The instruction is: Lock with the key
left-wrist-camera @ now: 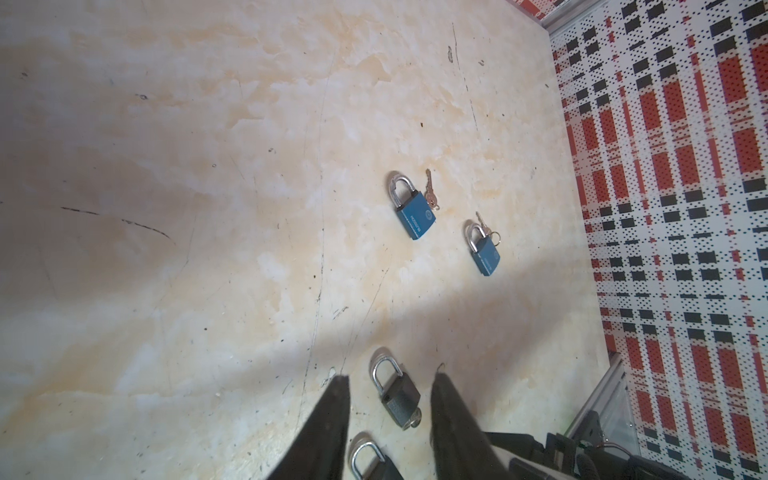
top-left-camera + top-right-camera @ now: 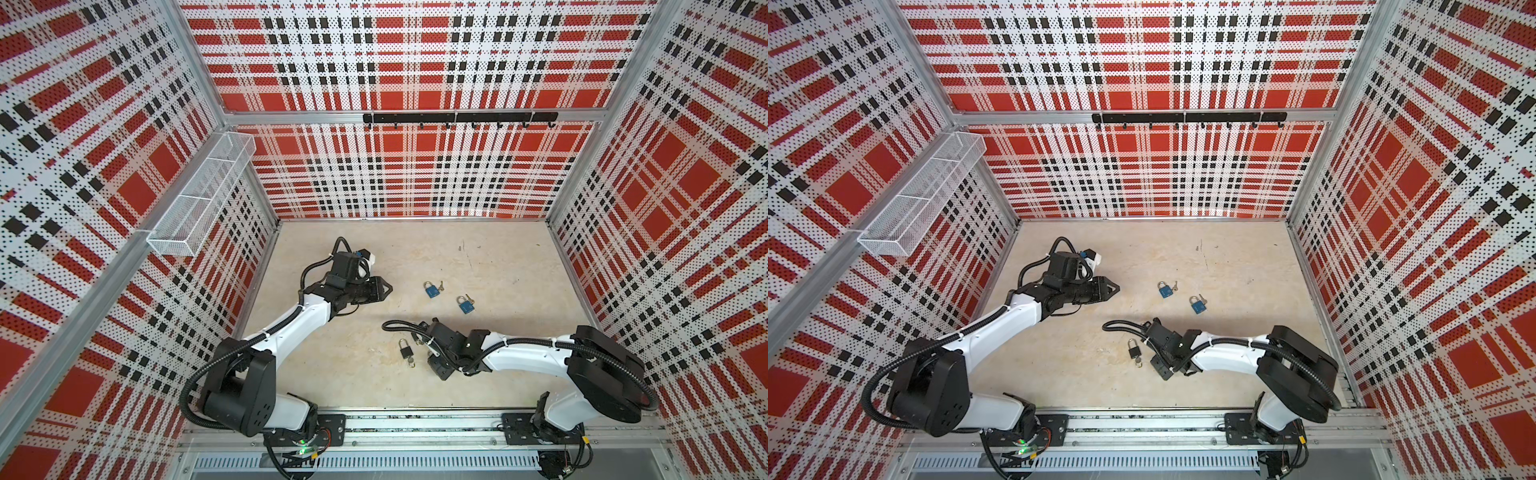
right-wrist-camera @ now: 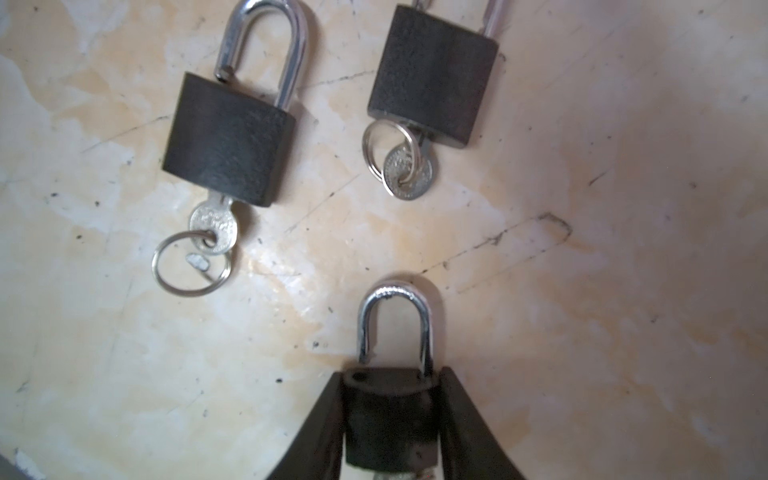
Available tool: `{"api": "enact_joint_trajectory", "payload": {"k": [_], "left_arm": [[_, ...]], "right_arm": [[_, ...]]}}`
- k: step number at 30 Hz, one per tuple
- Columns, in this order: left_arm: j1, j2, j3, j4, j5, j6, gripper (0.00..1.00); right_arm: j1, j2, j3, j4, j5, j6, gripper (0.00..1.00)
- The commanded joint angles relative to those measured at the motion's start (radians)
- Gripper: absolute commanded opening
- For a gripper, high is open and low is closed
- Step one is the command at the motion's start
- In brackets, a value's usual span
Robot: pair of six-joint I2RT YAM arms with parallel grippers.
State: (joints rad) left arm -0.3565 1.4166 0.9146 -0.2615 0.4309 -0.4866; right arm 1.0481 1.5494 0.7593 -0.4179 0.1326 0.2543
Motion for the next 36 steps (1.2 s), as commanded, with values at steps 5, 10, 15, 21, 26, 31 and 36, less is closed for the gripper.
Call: {"api": "enact_joint_trajectory", "payload": {"k": [5,10,15,21,26,31,36], "left_arm": [[0.011,-0.010,-0.012,0.019,0.012,0.001,0.37],[0.011,-0.009,-0.011,0.016,0.009,0.003,0.37],[0.010,-0.011,-0.011,0.014,0.021,0.001,0.37],[-0.016,-0.006,0.002,0.013,0.036,-0.001,0.35],[-0.054,0.006,0.011,0.014,0.048,-0.001,0.34],[-0.100,0.003,0.012,0.020,0.035,0.003,0.33],[-0.149,0.005,0.014,0.059,0.094,-0.008,0.33]], "right_arm": [[0.016,0.036,0.023,-0.038,0.046,0.001,0.37],[0.020,0.021,0.019,-0.033,0.069,0.016,0.28],[0.018,-0.032,0.025,-0.025,0.078,0.018,0.25],[0.011,-0.094,0.035,-0.018,0.081,0.013,0.23],[-0.025,-0.151,0.026,0.005,0.064,0.003,0.22],[-0.095,-0.229,0.008,0.034,0.008,-0.010,0.22],[-0.157,-0.292,0.012,0.034,-0.017,-0.041,0.22]]}}
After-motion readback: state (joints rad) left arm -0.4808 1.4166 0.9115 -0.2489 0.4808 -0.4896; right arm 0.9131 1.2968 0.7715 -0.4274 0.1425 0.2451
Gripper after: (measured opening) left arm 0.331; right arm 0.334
